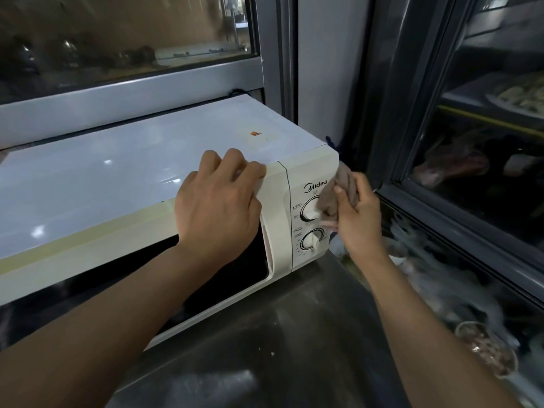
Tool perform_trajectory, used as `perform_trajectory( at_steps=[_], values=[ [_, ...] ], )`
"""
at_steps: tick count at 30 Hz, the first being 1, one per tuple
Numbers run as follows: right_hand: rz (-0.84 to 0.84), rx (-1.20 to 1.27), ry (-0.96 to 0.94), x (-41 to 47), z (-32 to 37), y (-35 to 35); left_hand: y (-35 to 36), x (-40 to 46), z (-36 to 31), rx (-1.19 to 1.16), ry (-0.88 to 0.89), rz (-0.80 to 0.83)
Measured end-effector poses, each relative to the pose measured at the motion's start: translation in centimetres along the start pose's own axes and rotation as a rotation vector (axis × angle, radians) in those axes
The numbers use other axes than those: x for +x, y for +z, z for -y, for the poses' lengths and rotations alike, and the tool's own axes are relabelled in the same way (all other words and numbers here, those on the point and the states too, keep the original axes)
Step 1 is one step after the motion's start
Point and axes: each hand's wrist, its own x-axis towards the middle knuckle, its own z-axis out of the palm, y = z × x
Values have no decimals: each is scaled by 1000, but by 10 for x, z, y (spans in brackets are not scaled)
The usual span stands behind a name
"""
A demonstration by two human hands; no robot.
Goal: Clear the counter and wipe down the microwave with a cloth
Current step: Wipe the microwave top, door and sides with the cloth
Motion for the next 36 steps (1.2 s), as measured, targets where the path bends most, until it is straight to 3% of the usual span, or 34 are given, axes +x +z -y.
perform_trajectory(
  at_steps=[4,11,26,28,30,36],
  values=[
    [32,144,135,-2,-25,-4,1,0,-1,-1,2,-3],
    [35,87,202,-23,-70,-4,3,0,-1,32,15,-36],
    [14,-32,335,-32,-97,-11,2,-2,0,-2,-4,-31],
    [-55,-70,342,-32,-94,-14,1,-3,1,-6,14,-29],
    [-228,-97,308,-34,-89,-17,0,-4,2,-15,31,-26],
    [-589,15,203,-52,-79,-36,1,-5,3,-36,23,-40]
  ],
)
